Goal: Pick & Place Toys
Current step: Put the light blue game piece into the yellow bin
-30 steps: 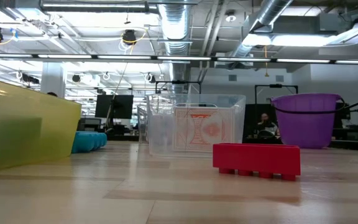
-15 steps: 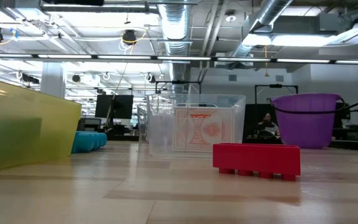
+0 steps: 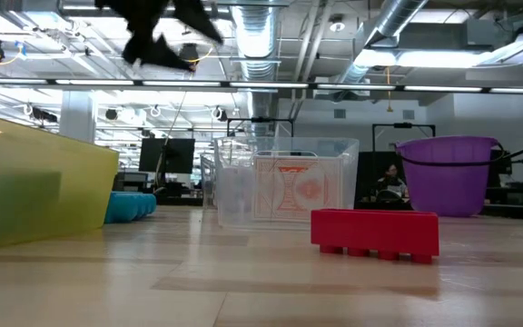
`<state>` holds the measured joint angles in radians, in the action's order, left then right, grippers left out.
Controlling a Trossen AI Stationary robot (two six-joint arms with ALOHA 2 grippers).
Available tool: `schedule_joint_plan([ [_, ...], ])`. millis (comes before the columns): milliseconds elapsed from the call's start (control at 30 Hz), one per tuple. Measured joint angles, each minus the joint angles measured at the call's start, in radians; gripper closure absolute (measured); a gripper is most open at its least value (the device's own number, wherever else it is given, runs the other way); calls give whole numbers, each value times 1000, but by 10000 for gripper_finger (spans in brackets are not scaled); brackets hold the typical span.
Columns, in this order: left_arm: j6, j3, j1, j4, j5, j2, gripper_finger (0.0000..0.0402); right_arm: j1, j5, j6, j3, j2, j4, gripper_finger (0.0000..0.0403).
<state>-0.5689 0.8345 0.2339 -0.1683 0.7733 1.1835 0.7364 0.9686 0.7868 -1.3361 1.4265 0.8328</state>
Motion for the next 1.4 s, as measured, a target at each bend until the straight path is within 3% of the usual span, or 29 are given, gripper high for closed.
schedule_joint_plan([
  [200, -223, 0, -157, -313, -287, 34, 2, 3, 1, -1, 0, 0, 1, 178],
  [367, -224, 0, -231, -452, -471, 60, 2, -16, 2, -33, 0, -1, -3, 178],
  [467, -110, 0, -239, -456, -528, 81, 2, -39, 1, -47, 0, -1, -1, 178],
  [800, 274, 1, -215, -373, -499, 197, 30, -92, -18, -80, 0, -1, 2, 178],
  [1067, 347, 0, -233, -418, -480, 334, 116, -72, -27, -80, 0, -2, 3, 178],
  [1400, 377, 1, -298, -428, -485, 342, 210, -56, -27, -80, 0, -2, 5, 178],
])
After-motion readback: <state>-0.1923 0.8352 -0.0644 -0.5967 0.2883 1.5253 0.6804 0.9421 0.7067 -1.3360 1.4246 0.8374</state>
